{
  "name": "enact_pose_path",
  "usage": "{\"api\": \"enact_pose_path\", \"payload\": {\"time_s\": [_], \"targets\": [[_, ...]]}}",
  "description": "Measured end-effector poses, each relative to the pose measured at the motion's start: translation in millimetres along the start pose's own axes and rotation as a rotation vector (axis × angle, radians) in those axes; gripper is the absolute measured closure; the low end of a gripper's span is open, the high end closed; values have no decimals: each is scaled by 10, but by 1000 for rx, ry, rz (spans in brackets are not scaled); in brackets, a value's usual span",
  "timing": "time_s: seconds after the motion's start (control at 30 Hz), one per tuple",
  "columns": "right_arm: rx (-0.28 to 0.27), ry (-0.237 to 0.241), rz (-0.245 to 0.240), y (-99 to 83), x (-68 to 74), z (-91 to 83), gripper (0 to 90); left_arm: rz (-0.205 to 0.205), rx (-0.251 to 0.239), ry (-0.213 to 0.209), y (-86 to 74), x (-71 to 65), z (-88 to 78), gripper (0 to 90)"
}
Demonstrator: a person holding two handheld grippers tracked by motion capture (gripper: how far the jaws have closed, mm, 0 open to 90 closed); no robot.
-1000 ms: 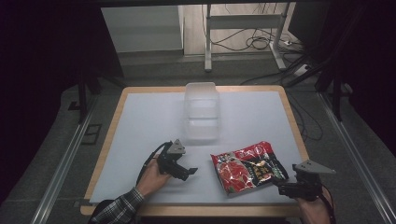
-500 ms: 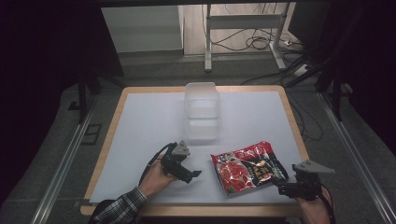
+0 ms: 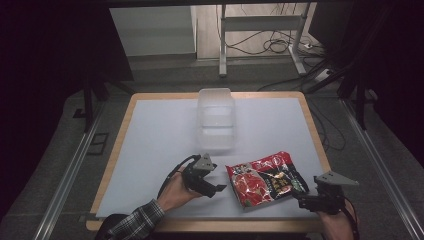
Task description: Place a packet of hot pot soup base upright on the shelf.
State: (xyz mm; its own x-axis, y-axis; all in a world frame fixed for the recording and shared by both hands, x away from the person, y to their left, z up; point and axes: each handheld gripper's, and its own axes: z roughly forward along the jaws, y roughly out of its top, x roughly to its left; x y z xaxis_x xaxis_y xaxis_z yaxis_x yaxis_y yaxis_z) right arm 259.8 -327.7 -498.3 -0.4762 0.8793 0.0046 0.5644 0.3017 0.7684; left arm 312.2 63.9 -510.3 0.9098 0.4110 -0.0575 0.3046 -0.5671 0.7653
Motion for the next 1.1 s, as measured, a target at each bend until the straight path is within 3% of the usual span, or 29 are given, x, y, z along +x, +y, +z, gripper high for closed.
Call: {"api": "enact_pose_path", "payload": {"time_s": [0.17, 0.53, 0.83, 1.1], "targets": [[0, -4, -3, 2, 0, 0, 52, 5, -33, -37, 86, -71, 61, 330], [-4, -10, -7, 4, -3, -5, 53, 23, -48, -74, 194, -181, 194, 547], [7, -16, -10, 1, -5, -1, 53, 32, -43, -110, 295, -259, 369, 877], [11, -16, -13, -1, -3, 2, 53, 38, -37, -114, 271, -251, 445, 900]]}}
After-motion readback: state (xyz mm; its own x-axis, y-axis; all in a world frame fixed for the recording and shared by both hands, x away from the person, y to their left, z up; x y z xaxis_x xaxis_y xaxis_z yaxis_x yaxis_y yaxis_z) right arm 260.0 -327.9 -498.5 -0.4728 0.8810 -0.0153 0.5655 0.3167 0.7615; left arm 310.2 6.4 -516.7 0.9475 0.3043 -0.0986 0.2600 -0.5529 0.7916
